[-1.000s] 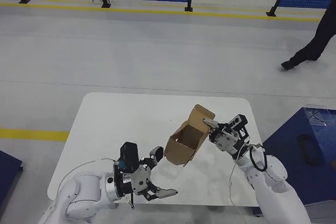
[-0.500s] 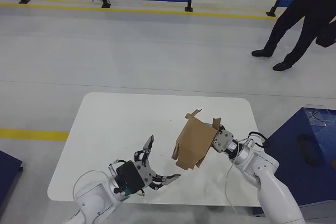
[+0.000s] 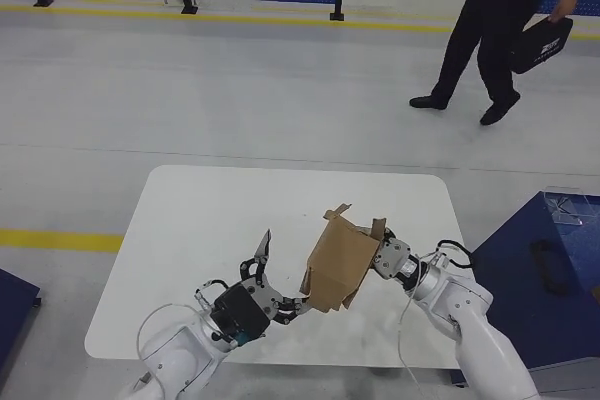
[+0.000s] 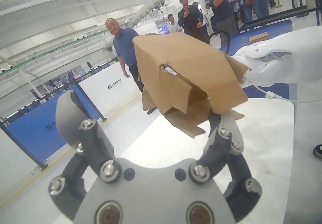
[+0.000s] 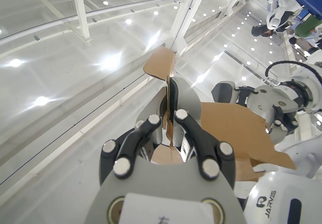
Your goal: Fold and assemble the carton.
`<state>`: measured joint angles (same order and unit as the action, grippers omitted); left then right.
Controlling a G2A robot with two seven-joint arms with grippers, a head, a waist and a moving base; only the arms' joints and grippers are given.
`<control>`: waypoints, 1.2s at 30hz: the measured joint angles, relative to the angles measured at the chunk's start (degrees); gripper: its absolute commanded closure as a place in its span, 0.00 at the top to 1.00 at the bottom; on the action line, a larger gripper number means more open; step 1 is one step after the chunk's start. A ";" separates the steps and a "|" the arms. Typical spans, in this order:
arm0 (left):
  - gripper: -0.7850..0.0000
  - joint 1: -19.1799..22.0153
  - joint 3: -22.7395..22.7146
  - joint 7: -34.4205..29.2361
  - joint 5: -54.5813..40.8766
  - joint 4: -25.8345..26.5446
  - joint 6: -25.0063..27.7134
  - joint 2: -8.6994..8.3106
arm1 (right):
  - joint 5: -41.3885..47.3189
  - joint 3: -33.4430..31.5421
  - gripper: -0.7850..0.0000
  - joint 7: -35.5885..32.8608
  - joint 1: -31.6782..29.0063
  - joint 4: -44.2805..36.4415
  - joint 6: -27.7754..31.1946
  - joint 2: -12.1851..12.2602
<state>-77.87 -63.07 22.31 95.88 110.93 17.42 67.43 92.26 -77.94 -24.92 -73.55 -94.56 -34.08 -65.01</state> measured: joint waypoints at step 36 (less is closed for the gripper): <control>0.00 1.68 2.20 0.45 -3.55 -1.56 -3.25 1.46 | -4.73 1.98 1.00 -0.10 -3.40 -3.45 2.70 -0.66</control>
<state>-76.19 -60.87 22.76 92.33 109.37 14.17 68.88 87.53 -75.96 -25.02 -76.95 -98.01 -31.38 -65.68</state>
